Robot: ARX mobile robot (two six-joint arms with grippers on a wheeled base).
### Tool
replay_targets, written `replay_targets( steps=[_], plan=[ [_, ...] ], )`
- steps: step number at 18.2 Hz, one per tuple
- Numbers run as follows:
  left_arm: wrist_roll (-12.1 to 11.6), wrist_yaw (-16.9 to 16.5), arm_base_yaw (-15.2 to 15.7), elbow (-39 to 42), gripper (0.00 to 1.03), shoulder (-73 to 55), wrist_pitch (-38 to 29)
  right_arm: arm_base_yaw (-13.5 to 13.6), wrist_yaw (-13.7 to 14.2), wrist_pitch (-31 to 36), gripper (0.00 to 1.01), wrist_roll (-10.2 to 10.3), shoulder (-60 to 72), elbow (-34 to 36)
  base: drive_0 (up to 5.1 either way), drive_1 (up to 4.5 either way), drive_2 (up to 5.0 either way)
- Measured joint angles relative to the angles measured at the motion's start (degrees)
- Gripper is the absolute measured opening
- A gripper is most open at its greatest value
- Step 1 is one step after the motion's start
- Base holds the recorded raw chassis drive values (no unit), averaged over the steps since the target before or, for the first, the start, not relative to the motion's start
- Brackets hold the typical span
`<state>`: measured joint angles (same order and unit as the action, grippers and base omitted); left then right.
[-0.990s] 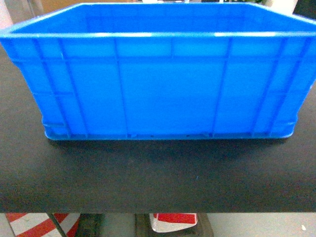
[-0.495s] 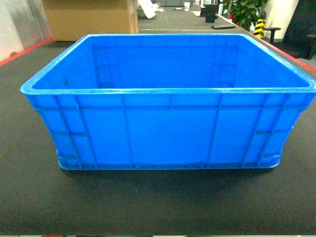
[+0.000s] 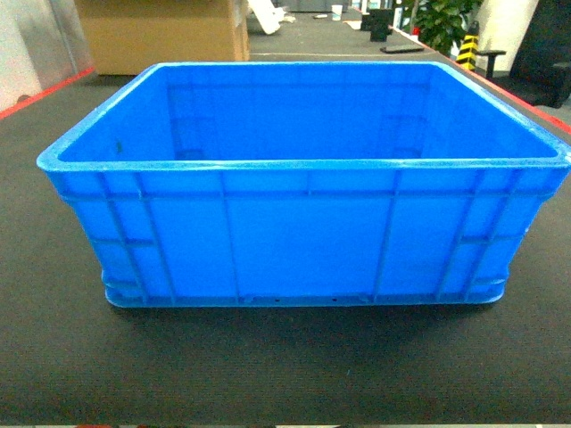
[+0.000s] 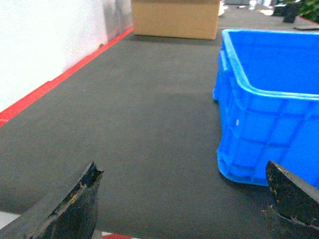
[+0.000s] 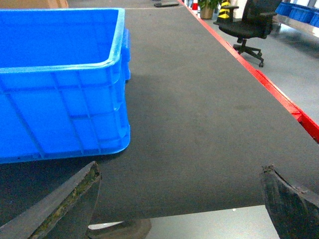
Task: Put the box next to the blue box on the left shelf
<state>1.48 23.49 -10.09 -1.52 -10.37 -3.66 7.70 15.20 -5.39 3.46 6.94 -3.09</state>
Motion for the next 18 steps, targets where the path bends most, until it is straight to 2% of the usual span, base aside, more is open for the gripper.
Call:
replay_targets(
  steps=[1, 2, 3, 4, 5, 6, 7, 8, 9, 10, 11, 13, 18],
  plan=[
    [0.0, 1.6, 0.2, -0.1, 0.98, -1.5, -1.6, 0.5, 0.9, 0.5, 0.98, 0.2, 0.6, -0.1, 0.0, 0.00, 0.0],
    [0.0, 4.3, 2.5, -1.5, 0.98, -6.3, -6.6, 2.0, 6.1, 3.0, 0.98, 1.2, 4.1, -1.0, 0.0, 0.00, 0.0],
    [-0.3, 3.2, 4.8, -5.2, 0.98, -12.2, -12.5, 2.0, 7.2, 6.4, 0.98, 1.7, 7.3, -2.8, 0.0, 0.00, 0.0],
    [-0.4, 0.3, 5.2, -9.2, 0.98, -17.8, -16.5, 2.1, 6.5, 11.6, 0.98, 2.1, 12.8, -6.4, 0.0, 0.00, 0.0],
    [-0.4, -3.1, 5.6, -14.4, 0.98, -25.2, -17.9, 2.0, 4.5, 16.0, 0.98, 2.1, 18.8, -10.1, 0.0, 0.00, 0.0],
    [-0.4, -6.9, 5.4, -20.0, 0.98, -33.8, -16.8, 2.0, 0.2, 19.8, 0.98, 2.1, 28.5, -15.4, 0.0, 0.00, 0.0],
    [-0.6, -9.2, 4.9, -26.4, 0.98, -43.0, -16.4, 1.4, -3.3, 20.1, 0.98, 2.4, 36.6, -20.1, 0.0, 0.00, 0.0],
    [0.0, -11.9, 4.9, -32.7, 0.98, -51.0, -12.7, 0.9, -5.0, 19.5, 0.98, 2.4, 46.2, -26.0, 0.0, 0.00, 0.0],
    [0.6, -13.0, 4.7, -39.6, 0.98, -59.5, -9.6, 0.4, -6.3, 17.9, 0.98, 2.4, 55.4, -31.8, 0.0, 0.00, 0.0],
    [1.8, -13.2, 4.3, -46.6, 0.98, -67.0, -7.2, 0.5, -6.3, 16.8, 0.98, 2.4, 63.5, -37.3, 0.0, 0.00, 0.0],
    [2.5, -11.8, 3.8, -53.4, 0.98, -74.1, -5.8, 0.5, -6.3, 16.2, 0.98, 2.5, 70.4, -42.7, 0.0, 0.00, 0.0],
    [3.1, -10.6, 3.1, -61.9, 0.98, -83.7, -1.6, 0.5, -6.5, 14.4, 0.98, 2.5, 81.5, -52.2, 0.0, 0.00, 0.0],
    [4.2, -10.4, 2.4, -71.2, 0.98, -94.8, 6.0, 0.1, -7.9, 9.2, 0.98, 2.0, 96.3, -65.5, 0.0, 0.00, 0.0]
  ],
)
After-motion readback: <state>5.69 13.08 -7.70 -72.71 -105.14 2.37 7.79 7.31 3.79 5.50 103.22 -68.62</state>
